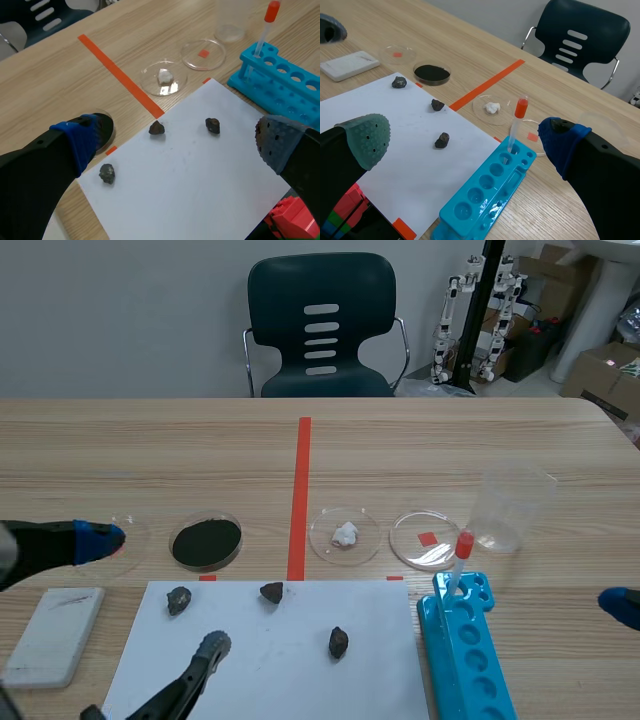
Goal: Pick up the right mineral with the left hand
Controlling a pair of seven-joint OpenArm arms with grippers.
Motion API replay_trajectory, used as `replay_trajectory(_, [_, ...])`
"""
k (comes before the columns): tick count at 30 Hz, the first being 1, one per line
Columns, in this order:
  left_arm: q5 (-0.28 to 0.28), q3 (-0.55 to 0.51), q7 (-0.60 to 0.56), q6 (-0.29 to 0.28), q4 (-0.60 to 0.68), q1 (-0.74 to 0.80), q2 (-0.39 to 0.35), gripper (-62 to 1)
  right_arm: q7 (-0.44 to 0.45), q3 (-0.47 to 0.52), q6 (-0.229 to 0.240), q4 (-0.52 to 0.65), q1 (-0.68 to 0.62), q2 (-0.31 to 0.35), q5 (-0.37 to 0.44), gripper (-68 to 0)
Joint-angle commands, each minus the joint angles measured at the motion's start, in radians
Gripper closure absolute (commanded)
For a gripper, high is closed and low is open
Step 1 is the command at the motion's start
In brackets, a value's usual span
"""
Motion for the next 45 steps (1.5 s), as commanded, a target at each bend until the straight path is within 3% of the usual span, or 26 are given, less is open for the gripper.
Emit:
replay_trajectory(1, [-0.025,0.021,0.051,0.002,0.000,-0.045,0.002,-62.3,0.011,0.002,0.000,0.010,0.001,0.003,0.007,-62.1])
replay_trajectory(5, [-0.053,0.088,0.218,0.002,-0.056,-0.148,0.002,-62.3,0.011,0.002,0.000,0.010,0.001,0.003,0.007,-62.1])
replay_trajectory(11, [-0.078,0.224,0.373,0.021,-0.160,-0.278,-0.003,-62.3,0.011,0.002,0.000,0.010,0.001,0.003,0.007,-62.1])
replay_trajectory(14, [-0.112,0.303,0.488,0.092,-0.177,-0.334,-0.003,-62.3,0.011,0.002,0.000,0.010,0.001,0.003,0.007,-62.1])
replay_trajectory(19, [-0.166,0.444,0.674,0.266,-0.177,-0.430,-0.003,-62.3,0.012,0.002,0.000,0.010,0.001,0.003,0.007,-62.1])
replay_trajectory(27, [-0.175,0.657,0.856,0.526,-0.179,-0.595,-0.003,-62.3,0.011,0.002,0.000,0.010,0.001,0.003,0.008,-62.1])
replay_trajectory(40, [-0.243,0.865,0.976,0.747,-0.349,-0.852,0.037,-62.3,0.012,0.002,0.000,0.010,0.001,0.003,0.008,-62.1])
replay_trajectory(45, [-0.242,0.895,1.028,0.764,-0.410,-0.913,0.084,-62.3,0.012,0.002,0.000,0.010,0.001,0.003,0.008,-62.1])
